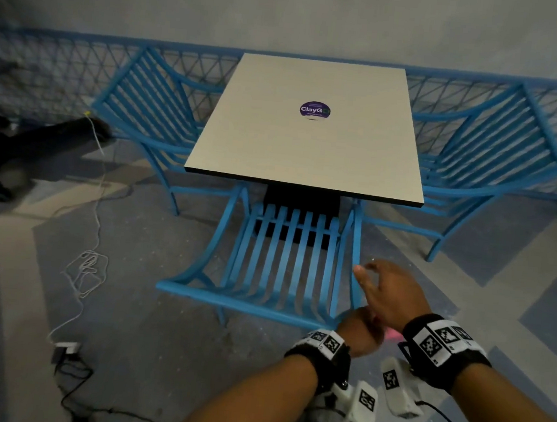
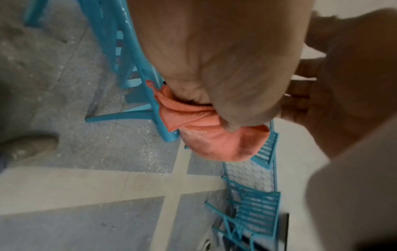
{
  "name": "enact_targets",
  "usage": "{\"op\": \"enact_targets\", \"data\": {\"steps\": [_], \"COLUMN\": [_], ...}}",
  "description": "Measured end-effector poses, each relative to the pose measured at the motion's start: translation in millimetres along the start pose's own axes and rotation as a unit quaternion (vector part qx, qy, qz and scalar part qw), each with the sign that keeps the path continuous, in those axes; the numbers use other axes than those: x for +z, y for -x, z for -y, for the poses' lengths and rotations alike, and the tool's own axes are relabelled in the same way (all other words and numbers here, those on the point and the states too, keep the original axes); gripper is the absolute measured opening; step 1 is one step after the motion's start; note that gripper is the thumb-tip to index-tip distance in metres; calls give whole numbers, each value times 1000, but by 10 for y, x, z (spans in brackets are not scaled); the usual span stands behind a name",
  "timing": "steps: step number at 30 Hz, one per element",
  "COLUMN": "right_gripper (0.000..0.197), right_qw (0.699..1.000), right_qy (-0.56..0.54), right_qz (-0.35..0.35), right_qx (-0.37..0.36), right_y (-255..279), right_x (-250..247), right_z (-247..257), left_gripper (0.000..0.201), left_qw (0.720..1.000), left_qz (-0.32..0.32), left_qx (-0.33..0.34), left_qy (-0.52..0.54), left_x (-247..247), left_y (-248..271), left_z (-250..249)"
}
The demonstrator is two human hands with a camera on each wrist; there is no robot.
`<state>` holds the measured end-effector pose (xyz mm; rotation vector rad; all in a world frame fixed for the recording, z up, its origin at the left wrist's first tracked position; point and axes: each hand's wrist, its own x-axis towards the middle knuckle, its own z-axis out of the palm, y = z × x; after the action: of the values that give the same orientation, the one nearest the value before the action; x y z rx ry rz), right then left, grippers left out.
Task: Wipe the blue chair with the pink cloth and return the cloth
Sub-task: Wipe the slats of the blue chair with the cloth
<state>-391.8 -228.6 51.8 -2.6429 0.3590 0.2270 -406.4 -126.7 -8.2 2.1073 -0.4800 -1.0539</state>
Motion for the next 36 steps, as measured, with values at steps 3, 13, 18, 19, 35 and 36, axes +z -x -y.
{"op": "enact_targets", "data": {"steps": [3, 13, 18, 19, 35, 36], "right_gripper": [61, 56, 53, 54, 59, 59], "right_qw": [1000, 986, 974, 970, 942, 941], "right_qy": [-7, 0, 31, 37, 88, 87], "right_qz": [3, 50, 107, 120, 186, 191], "right_qx": [-28, -160, -198, -208, -265, -264], "right_y": [-42, -264, -310, -322, -366, -372], "right_x": [4, 170, 455, 526, 1093, 1105], "right_z": [146, 878, 1380, 1479, 2279, 2276], "left_gripper": [15, 23, 14, 12, 32, 29], "left_qw": [990, 865, 773, 763, 789, 811], "left_qz": [-24, -427, -545, -553, -393, -362], "left_qx": [-44, -97, -134, -142, -182, -175], "left_qy": [135, 246, 295, 304, 436, 424], "left_x": [-325, -1717, -1849, -1812, -1103, -1050], "left_y": [165, 1621, 2339, 2412, 1681, 1674], "left_z": [73, 1528, 2153, 2238, 1973, 1953]}}
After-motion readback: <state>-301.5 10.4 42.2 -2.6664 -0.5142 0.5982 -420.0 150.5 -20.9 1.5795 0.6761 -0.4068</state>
